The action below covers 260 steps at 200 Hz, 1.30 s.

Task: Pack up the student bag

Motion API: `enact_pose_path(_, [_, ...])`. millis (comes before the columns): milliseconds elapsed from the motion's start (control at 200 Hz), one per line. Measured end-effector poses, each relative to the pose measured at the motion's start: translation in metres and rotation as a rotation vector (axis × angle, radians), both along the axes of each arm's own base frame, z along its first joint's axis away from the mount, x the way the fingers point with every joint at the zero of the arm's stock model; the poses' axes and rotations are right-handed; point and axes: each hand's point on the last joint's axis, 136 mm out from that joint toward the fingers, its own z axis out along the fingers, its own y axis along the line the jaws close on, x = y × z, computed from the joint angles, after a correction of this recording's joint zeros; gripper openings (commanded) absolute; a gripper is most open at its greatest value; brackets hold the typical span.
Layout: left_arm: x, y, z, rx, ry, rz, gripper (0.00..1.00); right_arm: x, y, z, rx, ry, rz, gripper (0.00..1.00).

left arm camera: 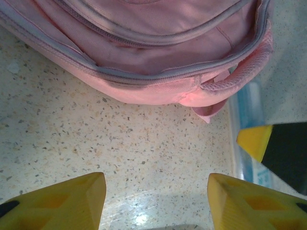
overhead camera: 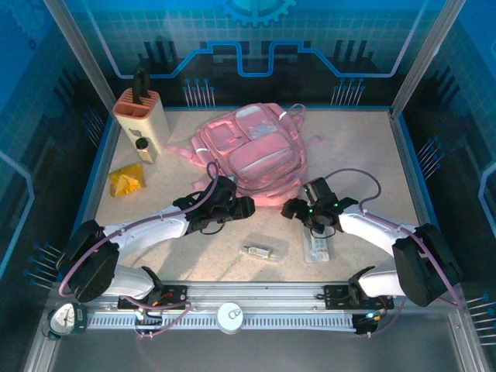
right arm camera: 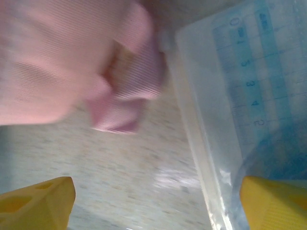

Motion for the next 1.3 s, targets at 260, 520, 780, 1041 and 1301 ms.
enact_pose_path(260, [-0.012,-0.025,0.007,-0.021,-0.005,-0.053,0.54,0.012,-0.025,0.021,0.019,-0.054,-0.025,0.84])
enact_pose_path(520, [-0.01,-0.084,0.013,-0.103,0.002,-0.11,0.41,-0.015,-0.084,0.005,-0.042,0.028,-0.102,0.72])
enact_pose_path(780, [-0.009,-0.132,-0.017,-0.151,0.089,-0.154,0.31,-0.042,-0.083,-0.016,0.004,0.13,-0.069,0.66])
enact_pose_path(1041, [-0.008,-0.155,-0.05,-0.163,0.159,-0.161,0.24,-0.051,-0.076,-0.027,0.043,0.175,-0.04,0.65])
enact_pose_path(1301, [-0.005,-0.165,-0.071,-0.15,0.189,-0.17,0.22,-0.052,-0.07,-0.024,0.079,0.167,-0.016,0.64])
